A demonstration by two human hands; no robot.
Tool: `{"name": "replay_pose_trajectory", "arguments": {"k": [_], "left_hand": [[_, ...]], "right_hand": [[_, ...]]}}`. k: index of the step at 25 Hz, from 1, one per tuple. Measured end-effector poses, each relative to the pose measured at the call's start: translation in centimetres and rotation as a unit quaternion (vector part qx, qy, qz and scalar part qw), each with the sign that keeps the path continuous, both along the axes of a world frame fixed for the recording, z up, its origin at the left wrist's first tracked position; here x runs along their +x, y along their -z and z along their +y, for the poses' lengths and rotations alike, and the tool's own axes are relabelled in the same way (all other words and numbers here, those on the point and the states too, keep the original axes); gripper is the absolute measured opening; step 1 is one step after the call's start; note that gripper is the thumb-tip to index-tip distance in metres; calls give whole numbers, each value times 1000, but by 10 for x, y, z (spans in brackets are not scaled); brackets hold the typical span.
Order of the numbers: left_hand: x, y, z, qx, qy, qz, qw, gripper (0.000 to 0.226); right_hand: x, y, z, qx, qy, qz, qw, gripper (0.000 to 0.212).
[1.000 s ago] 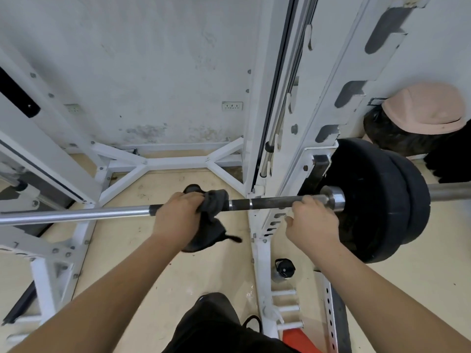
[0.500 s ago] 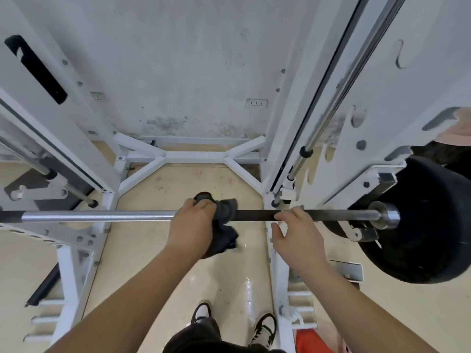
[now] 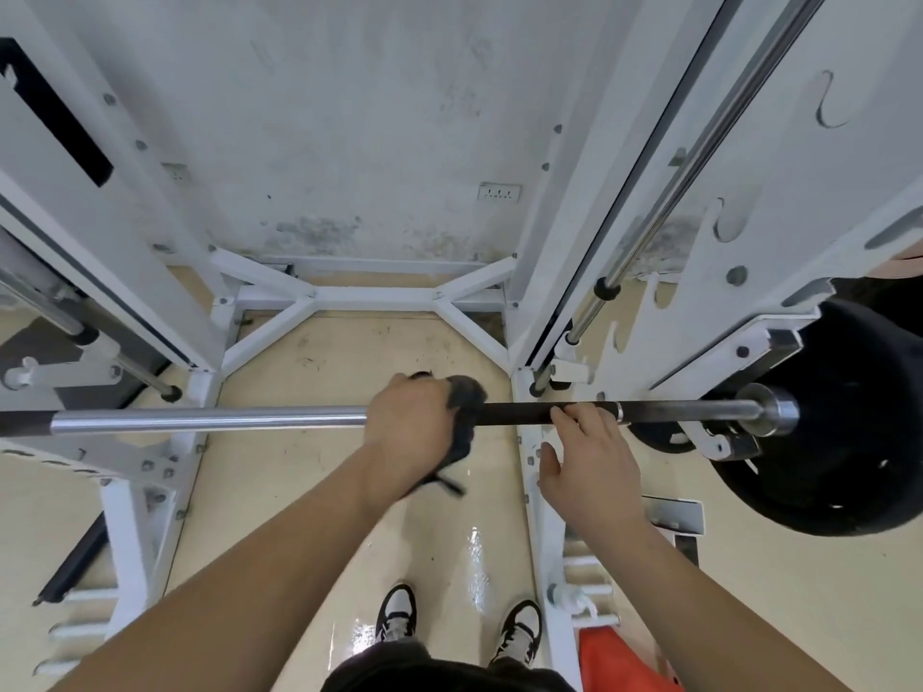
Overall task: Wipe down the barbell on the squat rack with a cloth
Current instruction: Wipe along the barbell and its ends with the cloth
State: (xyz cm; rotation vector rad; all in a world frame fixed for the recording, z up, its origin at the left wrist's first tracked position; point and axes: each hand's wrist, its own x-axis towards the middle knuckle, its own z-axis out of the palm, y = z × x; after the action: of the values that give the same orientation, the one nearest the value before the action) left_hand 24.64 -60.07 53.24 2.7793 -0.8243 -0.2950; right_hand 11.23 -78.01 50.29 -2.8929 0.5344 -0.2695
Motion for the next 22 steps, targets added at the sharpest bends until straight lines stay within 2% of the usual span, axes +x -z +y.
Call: {"name": "replay_pose_trajectory", "arguments": {"k": [3,8,11,15,17,19,22], "left_hand": [[-20,6,-48,14,73,26,997,15],[9,-4,-31,73,37,63,995,21],[4,-10,-61,84,26,82,993,19],[-13,-16,-141,55,80,146,984,24],[-4,-17,-144,39,108,191,975,21],[15,-20,-123,63,116,228,965,22],[19,-30,-126,137,116,170,969,21]], "right_hand": [[-5,-5,-5,31,0,-18,999,42],[-19,-17,-31,110,36,0,993,42],[-29,-22,-48,160,54,-8,986,45],[-28,-22,-71,179,46,-13,983,41],[-28,-23,-82,176,36,-11,984,43],[-32,-27,-92,180,26,-12,983,46],[-38,-27,-107,182,16,-18,983,48]]}}
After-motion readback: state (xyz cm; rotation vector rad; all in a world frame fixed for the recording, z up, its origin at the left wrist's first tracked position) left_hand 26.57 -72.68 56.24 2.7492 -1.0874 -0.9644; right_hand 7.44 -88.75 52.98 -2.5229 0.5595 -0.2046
